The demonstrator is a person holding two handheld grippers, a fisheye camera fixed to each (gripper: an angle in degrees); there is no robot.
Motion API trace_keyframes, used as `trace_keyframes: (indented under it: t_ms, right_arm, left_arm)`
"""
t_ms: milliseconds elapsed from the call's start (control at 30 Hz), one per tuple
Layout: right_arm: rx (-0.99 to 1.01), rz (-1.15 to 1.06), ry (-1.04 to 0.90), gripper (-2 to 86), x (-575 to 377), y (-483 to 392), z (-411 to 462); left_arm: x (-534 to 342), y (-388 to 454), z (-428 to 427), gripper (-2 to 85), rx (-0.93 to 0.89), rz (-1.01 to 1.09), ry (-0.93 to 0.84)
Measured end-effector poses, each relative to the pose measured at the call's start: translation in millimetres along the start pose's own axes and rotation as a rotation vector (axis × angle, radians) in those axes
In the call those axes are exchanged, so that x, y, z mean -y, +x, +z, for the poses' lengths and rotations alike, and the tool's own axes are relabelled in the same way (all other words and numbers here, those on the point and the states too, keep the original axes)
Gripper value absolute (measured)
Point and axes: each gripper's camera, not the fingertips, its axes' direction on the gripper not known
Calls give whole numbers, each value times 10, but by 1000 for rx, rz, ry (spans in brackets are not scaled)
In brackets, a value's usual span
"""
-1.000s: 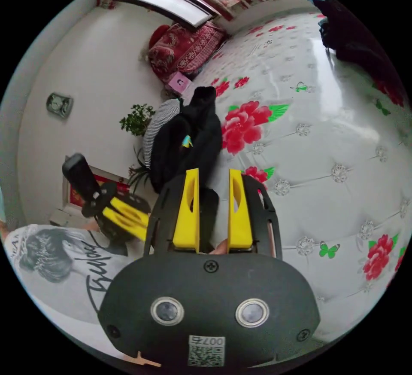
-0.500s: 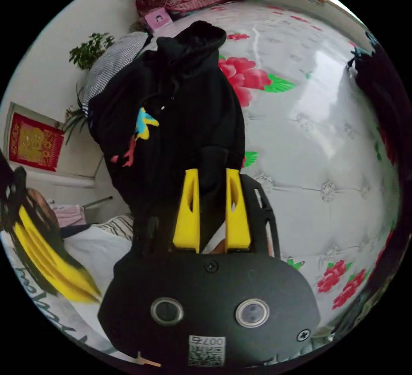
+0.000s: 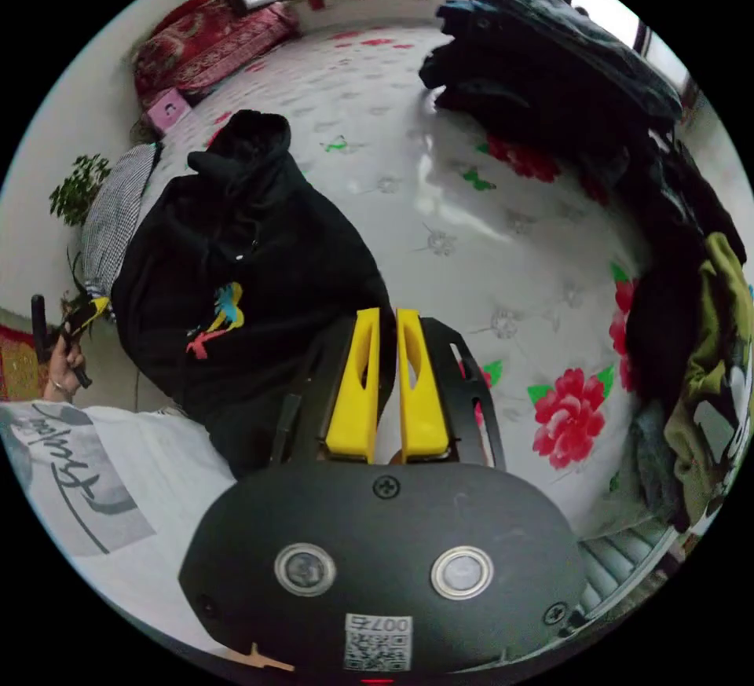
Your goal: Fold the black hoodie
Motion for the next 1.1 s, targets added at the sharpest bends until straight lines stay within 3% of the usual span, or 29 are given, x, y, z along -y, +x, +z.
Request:
trace_keyframes:
  t_ms: [133,200,367,433,533,633,767,867,933,1000,1067,1100]
  right_arm:
    - [-52,-19,131,40,141,-146,-237]
    - [6,-46,161,48,323,-262,-236]
    - [102,-127,-35,56,985,-634,483]
    - [133,-133,-191,35,1173,-833,936]
    - [-65,-220,-156,11,1172,-1120,954]
    - [-98,-281,-69,2,1141,-1178,696]
    - [-3,-233,138,-1,1343,-1011,-86]
    - [-76,-362,212,0,1712,-1253,-531]
    - [-198,-452,294,3,2134,-1502,-800]
    - [-236,-452,332,7,2559,-1595,-931]
    - [-253,-319,387,18,2978,-1567,-1004]
    - [-386,-203,399,31,3198,-1532,-1014]
  left_arm:
    - [382,162,366,137,-11,54,-81]
    - [630,270,637,139,88,91,-154]
    - [828,143,1047,59,333,172,-259]
    - [874,113,1033,18,314,219,-305]
    - [927,-85,776,-2,203,234,-316]
    - [1038,-501,187,-7,-35,83,-221]
    - [1340,-888,-924,-9,-102,52,13]
    - [1832,-1111,-1712,-7,-198,60,252]
    - [2226,-1156,-2025,-5,-135,74,342]
    - [2761,-1217,-2250,2,70,-4,428]
    - [3083,-1332,-2201,18,203,-87,440]
    - [3210,-1455,-2096,40,264,-176,417]
